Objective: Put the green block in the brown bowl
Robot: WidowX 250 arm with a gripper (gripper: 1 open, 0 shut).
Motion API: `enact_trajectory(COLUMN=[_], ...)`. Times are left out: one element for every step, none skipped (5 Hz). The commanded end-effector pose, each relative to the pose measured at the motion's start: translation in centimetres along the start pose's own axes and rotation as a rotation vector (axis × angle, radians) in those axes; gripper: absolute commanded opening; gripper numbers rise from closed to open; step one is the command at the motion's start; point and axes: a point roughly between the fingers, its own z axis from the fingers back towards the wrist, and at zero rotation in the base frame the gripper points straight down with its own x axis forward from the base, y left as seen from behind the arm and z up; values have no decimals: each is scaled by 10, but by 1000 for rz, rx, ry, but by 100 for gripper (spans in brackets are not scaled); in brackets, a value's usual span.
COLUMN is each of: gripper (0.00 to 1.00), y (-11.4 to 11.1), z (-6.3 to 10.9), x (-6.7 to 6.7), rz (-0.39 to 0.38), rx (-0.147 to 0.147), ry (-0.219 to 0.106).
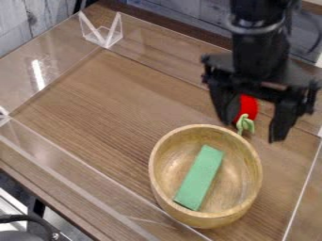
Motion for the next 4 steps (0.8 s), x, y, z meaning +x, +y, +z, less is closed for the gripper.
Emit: enact_trajectory(gripper=[100, 100, 100, 100], y=[5, 7, 15, 23], z=[11, 3, 4, 6], x=[21, 23, 29, 37], rz=[3, 16, 82, 147], rx=[0, 9, 25, 41], ry=[-83, -69, -74, -86])
